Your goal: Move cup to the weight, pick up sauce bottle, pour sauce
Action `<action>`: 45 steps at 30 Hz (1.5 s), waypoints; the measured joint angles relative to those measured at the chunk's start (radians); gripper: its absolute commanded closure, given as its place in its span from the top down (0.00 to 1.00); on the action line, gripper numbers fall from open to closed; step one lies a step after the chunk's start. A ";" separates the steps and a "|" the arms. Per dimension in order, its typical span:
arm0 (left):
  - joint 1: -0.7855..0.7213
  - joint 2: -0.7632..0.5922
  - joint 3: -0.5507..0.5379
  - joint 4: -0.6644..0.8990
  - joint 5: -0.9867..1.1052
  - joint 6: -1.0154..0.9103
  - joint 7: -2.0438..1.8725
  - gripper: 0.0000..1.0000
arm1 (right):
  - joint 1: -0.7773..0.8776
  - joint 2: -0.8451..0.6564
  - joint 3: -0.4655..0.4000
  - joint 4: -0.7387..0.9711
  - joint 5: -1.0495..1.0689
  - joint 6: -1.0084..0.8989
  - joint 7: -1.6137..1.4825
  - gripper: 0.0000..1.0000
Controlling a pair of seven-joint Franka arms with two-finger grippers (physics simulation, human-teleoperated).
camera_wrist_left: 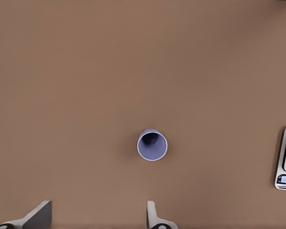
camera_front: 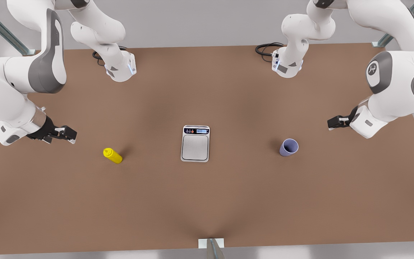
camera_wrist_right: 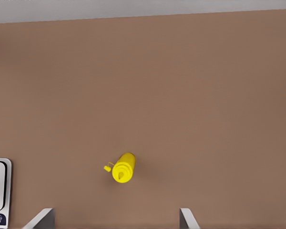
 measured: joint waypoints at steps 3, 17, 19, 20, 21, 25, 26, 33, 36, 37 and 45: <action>-0.001 0.099 -0.008 -0.061 0.000 0.025 -0.007 1.00 | 0.000 -0.001 0.002 -0.002 0.000 -0.001 0.000 1.00; -0.001 0.163 -0.043 -0.581 -0.083 0.610 0.055 1.00 | 0.000 0.000 0.001 -0.001 0.000 -0.002 -0.003 1.00; 0.000 0.179 -0.044 -0.581 -0.096 0.632 0.055 1.00 | -0.001 0.000 0.001 -0.001 0.000 -0.002 -0.005 1.00; -0.002 0.185 -0.051 -0.581 -0.101 0.638 0.055 1.00 | 0.000 0.000 0.000 0.000 0.000 -0.002 -0.005 1.00; -0.001 0.190 -0.055 -0.581 -0.104 0.638 0.055 1.00 | 0.000 0.000 0.000 0.000 0.000 -0.002 -0.002 1.00; -0.001 0.206 -0.057 -0.580 -0.112 0.664 0.055 0.76 | -0.001 0.000 0.000 0.000 0.001 -0.002 -0.004 1.00; 0.000 0.214 -0.058 -0.580 -0.114 0.669 0.055 0.48 | 0.000 0.000 0.000 0.000 0.001 -0.002 -0.005 1.00; -0.002 0.221 -0.071 -0.580 -0.134 0.679 0.045 0.21 | -0.002 0.002 0.000 0.000 0.001 -0.002 -0.005 1.00; -0.001 0.225 -0.075 -0.578 -0.139 0.684 0.044 0.21 | -0.001 0.002 0.000 0.000 0.001 -0.002 -0.006 1.00; -0.001 0.226 -0.076 -0.578 -0.140 0.684 0.044 0.21 | -0.001 0.001 0.000 0.000 0.001 -0.002 -0.006 1.00; -0.001 0.222 -0.076 -0.553 -0.099 0.684 0.031 0.21 | -0.001 0.001 0.000 0.001 0.001 -0.002 -0.005 1.00</action>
